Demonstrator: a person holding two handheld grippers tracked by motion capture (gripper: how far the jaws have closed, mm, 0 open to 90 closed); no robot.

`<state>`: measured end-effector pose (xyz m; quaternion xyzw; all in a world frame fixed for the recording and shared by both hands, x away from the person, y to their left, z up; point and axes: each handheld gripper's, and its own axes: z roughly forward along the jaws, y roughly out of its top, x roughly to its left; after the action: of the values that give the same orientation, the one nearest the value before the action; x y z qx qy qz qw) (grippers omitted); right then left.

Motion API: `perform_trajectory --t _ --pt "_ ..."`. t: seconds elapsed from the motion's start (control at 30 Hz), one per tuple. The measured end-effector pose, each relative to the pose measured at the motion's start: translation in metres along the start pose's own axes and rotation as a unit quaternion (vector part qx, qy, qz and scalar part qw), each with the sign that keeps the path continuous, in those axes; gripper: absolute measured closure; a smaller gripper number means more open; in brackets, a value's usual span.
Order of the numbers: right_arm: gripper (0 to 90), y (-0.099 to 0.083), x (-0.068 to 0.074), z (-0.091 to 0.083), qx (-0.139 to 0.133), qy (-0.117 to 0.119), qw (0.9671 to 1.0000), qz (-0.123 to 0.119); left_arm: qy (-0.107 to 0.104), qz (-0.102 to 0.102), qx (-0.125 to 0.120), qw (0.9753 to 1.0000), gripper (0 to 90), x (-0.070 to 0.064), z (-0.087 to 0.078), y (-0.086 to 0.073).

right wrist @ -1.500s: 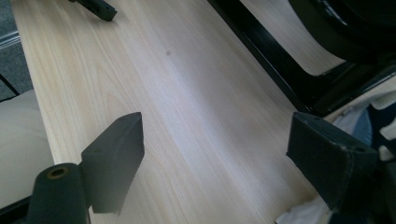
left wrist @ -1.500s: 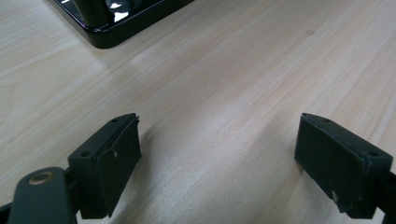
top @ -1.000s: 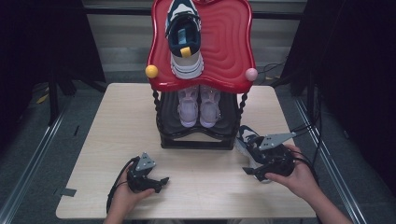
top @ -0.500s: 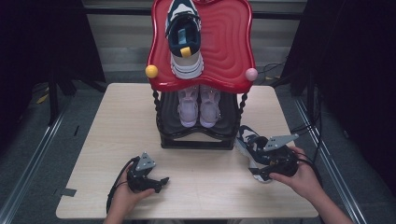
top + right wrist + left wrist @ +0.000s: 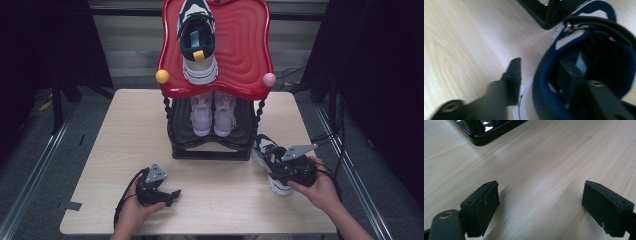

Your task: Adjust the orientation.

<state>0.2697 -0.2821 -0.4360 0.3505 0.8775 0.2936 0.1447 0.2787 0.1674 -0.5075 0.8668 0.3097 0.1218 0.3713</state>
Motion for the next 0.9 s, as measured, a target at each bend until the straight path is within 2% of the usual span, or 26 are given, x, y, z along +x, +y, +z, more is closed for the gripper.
perform_trajectory --t 0.03,0.1,0.23,0.37,0.5,0.63,0.7,0.77,0.9 --pt "66.5 0.000 -0.001 0.000 0.001 -0.001 1.0000 0.004 0.000 0.000 0.000 1.0000 13.7 0.000 0.000 0.000" --pt "69.0 -0.001 -0.002 -0.001 -0.004 -0.005 0.9998 0.017 -0.001 -0.001 0.000 1.0000 13.7 0.000 0.000 0.000" --pt "73.1 0.000 0.000 -0.002 -0.007 -0.015 0.9997 0.019 0.000 0.000 0.000 1.0000 13.7 0.000 0.000 0.000" --pt "75.3 0.000 -0.003 -0.003 -0.016 -0.024 0.9988 0.039 0.000 0.000 0.000 1.0000 13.7 0.000 0.000 0.000" --pt "76.1 -0.002 -0.013 -0.006 -0.028 -0.036 0.9961 0.075 -0.001 -0.003 -0.001 1.0000 13.7 0.000 0.000 0.000" --pt "76.3 -0.002 -0.019 -0.006 -0.023 -0.064 0.9939 0.086 -0.001 -0.003 -0.001 1.0000 13.7 0.000 0.000 0.000" --pt "76.3 -0.003 -0.022 -0.006 -0.019 -0.069 0.9928 0.096 -0.001 -0.003 -0.001 1.0000 13.7 0.000 0.000 0.000" --pt "75.9 -0.005 -0.024 -0.005 -0.020 -0.057 0.9929 0.102 -0.001 -0.003 -0.001 1.0000 13.7 0.000 0.000 0.000" --pt "71.7 -0.004 -0.019 -0.004 -0.011 -0.052 0.9946 0.089 -0.001 -0.003 -0.001 1.0000 13.7 0.000 0.000 0.000"
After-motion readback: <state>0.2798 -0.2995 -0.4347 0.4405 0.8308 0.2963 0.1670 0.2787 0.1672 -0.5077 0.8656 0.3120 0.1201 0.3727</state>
